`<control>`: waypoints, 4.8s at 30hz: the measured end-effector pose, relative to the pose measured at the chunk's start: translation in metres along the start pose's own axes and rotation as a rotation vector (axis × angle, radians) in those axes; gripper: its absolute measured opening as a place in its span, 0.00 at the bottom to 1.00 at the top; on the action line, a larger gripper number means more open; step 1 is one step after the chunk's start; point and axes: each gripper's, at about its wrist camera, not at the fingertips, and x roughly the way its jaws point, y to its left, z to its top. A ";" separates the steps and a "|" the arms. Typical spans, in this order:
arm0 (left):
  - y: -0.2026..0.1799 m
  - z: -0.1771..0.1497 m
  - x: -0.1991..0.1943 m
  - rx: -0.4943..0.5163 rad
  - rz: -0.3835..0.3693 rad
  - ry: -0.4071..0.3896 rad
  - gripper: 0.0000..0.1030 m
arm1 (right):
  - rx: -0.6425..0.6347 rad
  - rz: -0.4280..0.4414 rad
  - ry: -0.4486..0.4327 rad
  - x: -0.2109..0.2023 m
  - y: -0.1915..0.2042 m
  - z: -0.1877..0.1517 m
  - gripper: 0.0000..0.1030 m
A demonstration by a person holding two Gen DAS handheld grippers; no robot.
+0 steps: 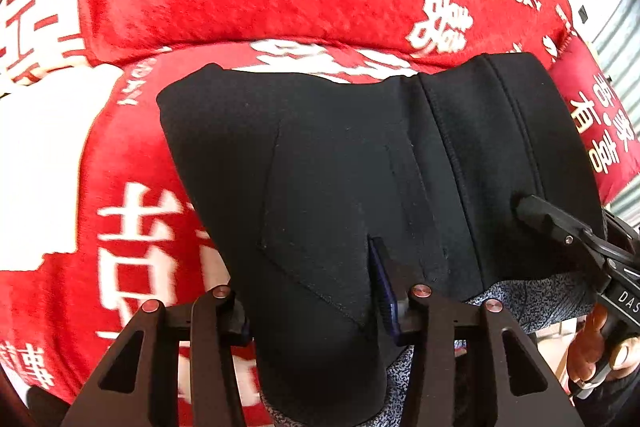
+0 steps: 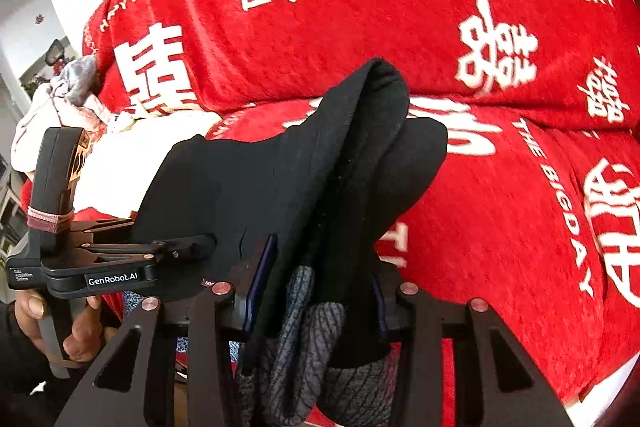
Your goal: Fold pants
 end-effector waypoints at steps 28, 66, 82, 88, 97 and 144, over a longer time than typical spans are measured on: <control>0.107 0.052 0.027 -0.067 0.091 0.087 0.46 | 0.043 0.042 0.112 0.103 0.057 0.058 0.44; 0.091 -0.017 -0.003 -0.059 -0.012 -0.059 0.83 | -0.076 0.084 0.096 0.106 0.067 -0.005 0.78; 0.111 0.069 -0.011 -0.148 0.076 -0.113 0.98 | 0.004 0.125 -0.046 0.101 0.040 0.084 1.00; 0.137 0.101 0.047 -0.236 0.216 0.046 0.98 | 0.138 0.249 0.038 0.154 0.026 0.119 1.00; 0.166 0.084 0.084 -0.328 0.159 0.147 1.00 | 0.325 0.298 0.131 0.210 -0.008 0.103 0.99; 0.091 -0.027 -0.031 -0.181 0.265 -0.095 1.00 | -0.051 -0.238 0.024 0.047 0.074 -0.004 1.00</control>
